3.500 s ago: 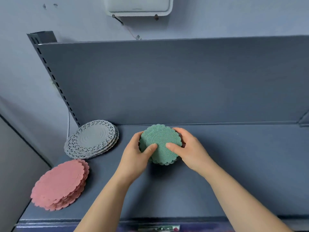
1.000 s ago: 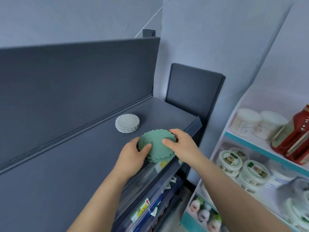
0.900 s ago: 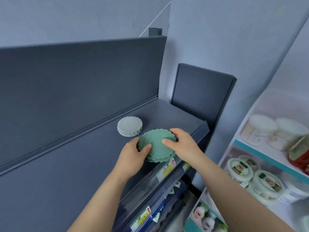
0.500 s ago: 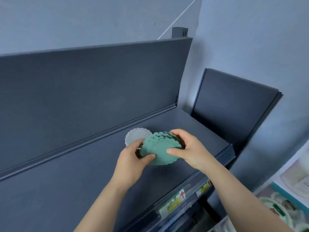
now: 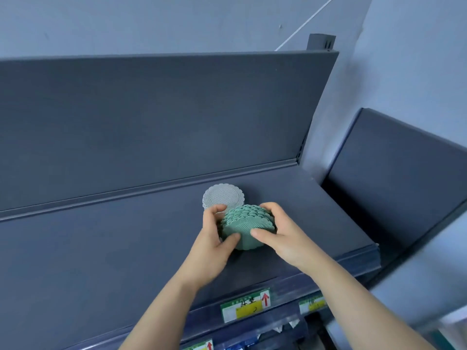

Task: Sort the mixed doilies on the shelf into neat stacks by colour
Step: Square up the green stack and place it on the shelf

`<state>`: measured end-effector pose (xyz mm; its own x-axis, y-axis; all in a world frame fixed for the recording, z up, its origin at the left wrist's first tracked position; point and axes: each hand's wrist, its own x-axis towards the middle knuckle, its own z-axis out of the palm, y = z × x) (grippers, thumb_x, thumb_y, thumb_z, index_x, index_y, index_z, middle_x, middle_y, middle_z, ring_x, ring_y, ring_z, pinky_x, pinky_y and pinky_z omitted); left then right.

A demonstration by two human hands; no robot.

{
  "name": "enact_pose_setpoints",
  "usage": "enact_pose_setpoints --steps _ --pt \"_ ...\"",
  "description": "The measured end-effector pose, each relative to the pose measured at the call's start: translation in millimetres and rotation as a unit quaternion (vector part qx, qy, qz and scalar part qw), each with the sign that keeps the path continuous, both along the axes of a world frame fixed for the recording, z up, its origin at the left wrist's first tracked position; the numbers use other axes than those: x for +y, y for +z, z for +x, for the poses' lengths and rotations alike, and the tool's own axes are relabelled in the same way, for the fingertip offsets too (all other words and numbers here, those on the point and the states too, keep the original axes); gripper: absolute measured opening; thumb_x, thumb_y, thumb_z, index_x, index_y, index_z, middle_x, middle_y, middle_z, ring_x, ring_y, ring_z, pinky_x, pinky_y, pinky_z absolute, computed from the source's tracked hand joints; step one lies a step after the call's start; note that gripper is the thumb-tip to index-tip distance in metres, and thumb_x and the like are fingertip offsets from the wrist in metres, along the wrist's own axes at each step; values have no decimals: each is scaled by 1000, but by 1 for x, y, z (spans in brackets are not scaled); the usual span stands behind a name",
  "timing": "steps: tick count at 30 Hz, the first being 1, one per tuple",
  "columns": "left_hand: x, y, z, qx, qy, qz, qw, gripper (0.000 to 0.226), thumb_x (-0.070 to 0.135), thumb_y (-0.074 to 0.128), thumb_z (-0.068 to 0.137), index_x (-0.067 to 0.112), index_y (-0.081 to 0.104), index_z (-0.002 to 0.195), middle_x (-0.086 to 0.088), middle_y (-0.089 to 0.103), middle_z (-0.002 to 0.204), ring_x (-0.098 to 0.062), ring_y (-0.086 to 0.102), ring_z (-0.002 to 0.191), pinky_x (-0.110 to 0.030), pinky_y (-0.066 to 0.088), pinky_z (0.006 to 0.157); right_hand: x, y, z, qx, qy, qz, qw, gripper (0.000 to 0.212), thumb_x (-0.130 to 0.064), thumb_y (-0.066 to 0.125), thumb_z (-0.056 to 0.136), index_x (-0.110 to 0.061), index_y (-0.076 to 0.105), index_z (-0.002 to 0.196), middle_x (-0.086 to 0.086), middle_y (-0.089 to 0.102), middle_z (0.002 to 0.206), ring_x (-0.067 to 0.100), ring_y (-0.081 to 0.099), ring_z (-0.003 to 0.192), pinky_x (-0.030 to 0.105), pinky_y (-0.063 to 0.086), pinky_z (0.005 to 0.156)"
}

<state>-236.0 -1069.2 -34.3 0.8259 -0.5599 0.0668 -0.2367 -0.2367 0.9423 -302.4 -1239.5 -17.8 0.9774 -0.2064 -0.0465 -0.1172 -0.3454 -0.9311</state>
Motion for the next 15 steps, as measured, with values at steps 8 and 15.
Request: enact_pose_setpoints --steps 8,15 --pt "-5 -2 -16 -71 19 34 997 37 7 47 95 25 28 121 11 54 106 9 53 86 -4 40 76 8 -4 -1 -7 14 -11 1000 42 -14 52 93 -34 31 123 -12 53 116 5 54 105 19 43 88" --pt "-3 -2 -12 -43 -8 49 998 42 9 43 97 30 22 126 10 54 112 5 54 92 -3 40 77 12 -5 1 -7 25 43 999 45 -8 49 93 -32 38 130 -10 51 126 5 49 116 20 39 95"
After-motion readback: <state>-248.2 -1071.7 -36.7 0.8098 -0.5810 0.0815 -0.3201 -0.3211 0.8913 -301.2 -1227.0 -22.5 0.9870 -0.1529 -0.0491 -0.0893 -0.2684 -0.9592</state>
